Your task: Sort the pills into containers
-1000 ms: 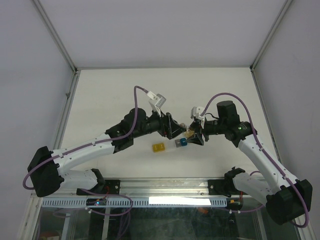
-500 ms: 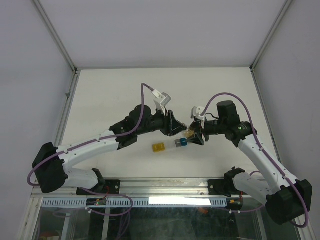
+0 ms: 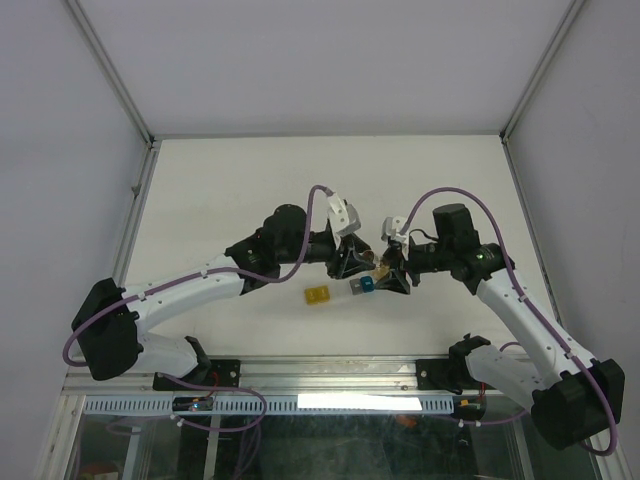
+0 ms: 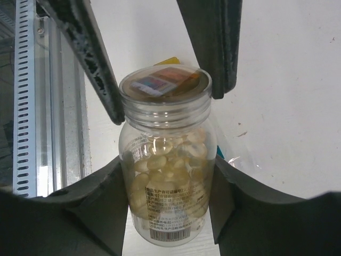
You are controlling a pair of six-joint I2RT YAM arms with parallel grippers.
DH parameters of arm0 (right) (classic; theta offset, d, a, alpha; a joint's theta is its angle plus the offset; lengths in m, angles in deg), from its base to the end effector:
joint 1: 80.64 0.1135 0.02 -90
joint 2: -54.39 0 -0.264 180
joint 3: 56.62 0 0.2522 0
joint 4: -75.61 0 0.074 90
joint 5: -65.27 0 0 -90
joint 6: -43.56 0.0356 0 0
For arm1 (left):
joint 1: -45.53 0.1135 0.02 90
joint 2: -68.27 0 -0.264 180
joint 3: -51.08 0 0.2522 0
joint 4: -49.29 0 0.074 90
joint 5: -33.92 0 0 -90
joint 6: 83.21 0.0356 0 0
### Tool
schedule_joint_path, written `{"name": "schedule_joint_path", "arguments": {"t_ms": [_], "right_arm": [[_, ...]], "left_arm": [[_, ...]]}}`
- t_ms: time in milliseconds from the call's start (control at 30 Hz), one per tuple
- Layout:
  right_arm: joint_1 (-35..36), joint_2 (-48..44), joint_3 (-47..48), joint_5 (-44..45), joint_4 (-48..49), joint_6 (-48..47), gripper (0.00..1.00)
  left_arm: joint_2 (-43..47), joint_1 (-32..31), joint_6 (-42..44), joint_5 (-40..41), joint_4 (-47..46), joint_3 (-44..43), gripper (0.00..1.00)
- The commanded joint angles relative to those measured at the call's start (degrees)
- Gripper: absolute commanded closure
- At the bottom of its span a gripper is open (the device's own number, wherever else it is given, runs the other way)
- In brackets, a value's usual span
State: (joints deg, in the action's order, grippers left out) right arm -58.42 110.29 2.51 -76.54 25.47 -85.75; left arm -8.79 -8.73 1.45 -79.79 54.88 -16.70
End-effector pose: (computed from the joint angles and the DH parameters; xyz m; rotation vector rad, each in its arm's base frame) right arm 0.1647 0.0975 0.2762 -1.4401 1.6209 0.8978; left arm 0.1711 -0.2623 0.3028 1.0825 1.6274 -1.0890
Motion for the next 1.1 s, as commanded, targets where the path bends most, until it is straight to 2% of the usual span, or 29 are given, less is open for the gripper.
{"name": "schedule_joint_path", "arguments": {"t_ms": [0, 100, 233, 267, 400, 500, 700, 733, 833, 933, 1067], "right_arm": [[0.2, -1.1, 2.7, -3.1, 6.1, 1.4, 1.00], [0.1, -1.1, 2.7, -3.1, 6.1, 1.3, 1.00], [0.0, -1.3, 2.7, -3.1, 6.1, 1.3, 1.00], [0.0, -1.3, 2.8, -3.1, 6.1, 1.4, 1.00], [-0.1, -1.4, 2.7, -3.1, 6.0, 1.3, 1.00], [-0.1, -1.4, 2.7, -3.2, 6.0, 1.3, 1.00], [-0.2, -1.4, 2.7, -3.4, 5.9, 1.3, 1.00], [-0.3, -1.4, 2.7, -3.5, 5.9, 1.3, 1.00], [-0.4, -1.3, 2.7, -3.6, 5.9, 1.3, 1.00], [-0.4, -1.1, 2.8, -3.8, 5.9, 1.2, 1.00], [-0.4, -1.0, 2.7, -3.7, 5.9, 1.2, 1.00]], "left_arm": [[-1.5, -0.7, 28.6, -15.5, 1.5, 0.5, 0.76], [-2.7, 0.9, 41.7, -22.6, 3.8, 0.1, 0.74], [-6.6, 5.7, 42.7, -29.5, 5.5, -4.8, 0.73], [-7.2, 6.7, 42.2, -30.7, 5.5, -5.8, 0.69], [-6.7, 7.7, 37.5, -29.3, 3.5, -6.5, 0.24], [-3.3, 7.7, 31.8, -25.8, -4.6, -2.7, 0.02], [4.1, 8.4, 17.5, -18.0, -21.9, 9.1, 0.01], [6.2, 8.5, 8.5, -15.9, -34.3, 16.9, 0.01], [8.2, 8.7, -8.1, -8.4, -48.7, 25.9, 0.01], [9.0, 9.2, -21.7, -4.4, -53.6, 29.5, 0.01], [7.5, 9.1, -34.0, -2.5, -52.8, 29.1, 0.01]]}}
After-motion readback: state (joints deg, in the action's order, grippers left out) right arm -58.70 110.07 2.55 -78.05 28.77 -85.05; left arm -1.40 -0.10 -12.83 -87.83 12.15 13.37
